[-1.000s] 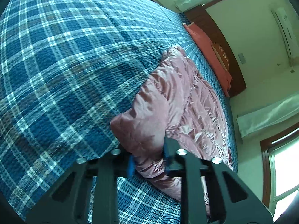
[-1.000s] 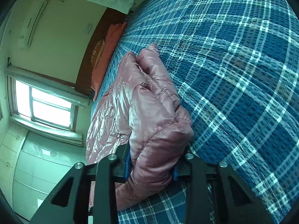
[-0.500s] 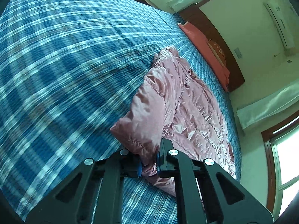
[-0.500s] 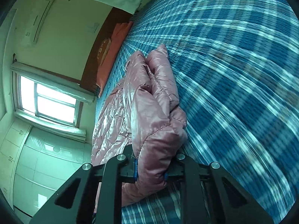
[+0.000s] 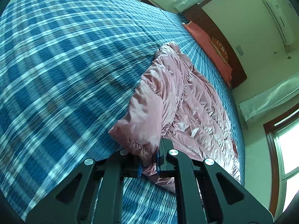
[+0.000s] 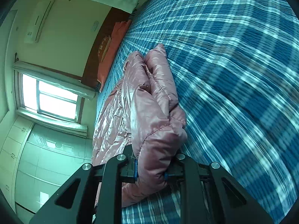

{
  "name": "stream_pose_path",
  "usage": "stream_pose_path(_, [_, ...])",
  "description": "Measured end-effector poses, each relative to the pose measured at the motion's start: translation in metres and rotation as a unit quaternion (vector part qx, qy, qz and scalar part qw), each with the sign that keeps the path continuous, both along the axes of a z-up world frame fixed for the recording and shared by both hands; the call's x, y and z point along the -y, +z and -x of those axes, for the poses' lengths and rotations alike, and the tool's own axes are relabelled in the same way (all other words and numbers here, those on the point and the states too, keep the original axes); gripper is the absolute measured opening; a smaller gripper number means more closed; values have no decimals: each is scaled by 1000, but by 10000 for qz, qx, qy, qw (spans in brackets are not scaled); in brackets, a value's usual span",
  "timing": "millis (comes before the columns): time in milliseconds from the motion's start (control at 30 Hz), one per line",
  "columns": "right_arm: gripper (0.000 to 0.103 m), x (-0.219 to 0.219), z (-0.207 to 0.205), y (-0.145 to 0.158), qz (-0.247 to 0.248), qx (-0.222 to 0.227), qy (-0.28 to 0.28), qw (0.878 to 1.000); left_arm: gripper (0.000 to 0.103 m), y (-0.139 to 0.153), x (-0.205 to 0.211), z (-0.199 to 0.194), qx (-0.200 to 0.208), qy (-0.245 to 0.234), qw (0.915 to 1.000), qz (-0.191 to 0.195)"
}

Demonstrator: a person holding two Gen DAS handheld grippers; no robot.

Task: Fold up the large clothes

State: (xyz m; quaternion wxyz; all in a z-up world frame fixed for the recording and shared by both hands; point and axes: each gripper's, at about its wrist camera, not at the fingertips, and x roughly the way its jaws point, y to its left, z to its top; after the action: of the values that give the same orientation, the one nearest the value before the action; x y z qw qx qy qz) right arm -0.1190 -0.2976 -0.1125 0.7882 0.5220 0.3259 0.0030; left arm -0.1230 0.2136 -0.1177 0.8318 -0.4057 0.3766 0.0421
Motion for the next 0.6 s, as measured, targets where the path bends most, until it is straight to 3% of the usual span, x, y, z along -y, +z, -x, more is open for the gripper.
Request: stream_pose_path(600, [19, 2, 31, 8, -125, -51, 86, 9999, 10, 8, -10, 56, 54, -181, 9997, -133])
